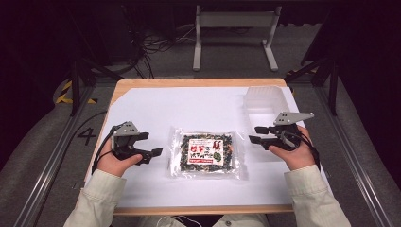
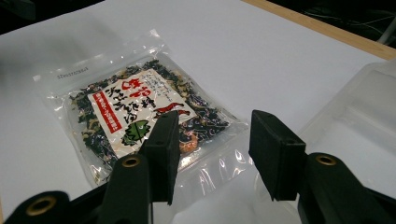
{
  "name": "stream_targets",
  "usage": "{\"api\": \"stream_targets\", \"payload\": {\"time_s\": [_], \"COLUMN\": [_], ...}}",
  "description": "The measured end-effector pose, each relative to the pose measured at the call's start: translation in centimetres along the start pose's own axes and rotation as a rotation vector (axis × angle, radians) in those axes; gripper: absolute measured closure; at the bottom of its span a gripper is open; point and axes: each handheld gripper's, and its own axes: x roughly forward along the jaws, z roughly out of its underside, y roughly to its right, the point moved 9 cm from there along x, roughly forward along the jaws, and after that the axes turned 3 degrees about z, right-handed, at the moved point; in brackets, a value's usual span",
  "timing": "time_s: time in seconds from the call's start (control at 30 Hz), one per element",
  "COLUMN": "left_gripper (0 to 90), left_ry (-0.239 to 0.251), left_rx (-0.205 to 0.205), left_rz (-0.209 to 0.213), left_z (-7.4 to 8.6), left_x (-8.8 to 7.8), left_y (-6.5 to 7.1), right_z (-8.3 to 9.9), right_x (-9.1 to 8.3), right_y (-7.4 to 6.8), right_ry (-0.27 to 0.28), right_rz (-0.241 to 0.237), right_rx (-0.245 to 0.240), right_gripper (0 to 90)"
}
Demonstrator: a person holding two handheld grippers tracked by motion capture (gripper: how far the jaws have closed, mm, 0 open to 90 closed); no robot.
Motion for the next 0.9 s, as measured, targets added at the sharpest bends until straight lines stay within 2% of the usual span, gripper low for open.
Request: {"api": "stream_targets", "payload": {"time_s": [0.03,0.17,0.23,0.3,0.4,0.47,0.57,0.67,0.77,0.9], "left_gripper": [15.6,14.7,12.4,10.7,9.3,9.3,9.3,10.1,10.9,10.9], "left_ry": [-0.004,-0.015,-0.034,-0.047,-0.047,-0.034,-0.028,-0.011,-0.024,-0.061], "left_rx": [0.021,0.04,0.032,0.027,0.01,-0.017,-0.032,-0.083,-0.105,-0.158], "left_rz": [0.021,0.049,0.07,0.07,0.046,0.048,0.02,0.015,-0.004,-0.001], "left_z": [-0.3,-0.7,-0.8,-0.9,-1.1,-1.3,-1.5,-1.6,-1.2,-0.3], "left_x": [0.2,0.7,1.4,2.1,3.1,3.6,4.6,5.7,6.6,7.9], "left_y": [0.6,1.6,1.9,1.8,1.2,0.9,-0.1,-0.9,-1.8,-3.1], "right_z": [0.0,0.1,0.2,0.2,0.3,0.4,0.7,0.9,1.1,1.5], "right_x": [0.0,0.0,0.0,0.1,0.1,0.1,-0.2,-0.6,-0.9,-1.2], "right_y": [0.0,-0.1,-0.2,-0.3,-0.5,-0.7,-0.7,-0.8,-0.9,-1.1], "right_ry": [-0.002,-0.005,-0.007,-0.008,-0.011,-0.014,-0.015,-0.014,-0.011,-0.015], "right_rz": [-0.001,-0.001,0.0,-0.001,0.0,0.003,0.013,0.019,0.025,0.032], "right_rx": [-0.001,-0.002,-0.004,-0.008,-0.016,-0.023,-0.024,-0.022,-0.018,-0.014], "right_gripper": [52.9,52.5,52.2,51.6,50.5,49.9,49.3,48.7,48.1,47.3]}}
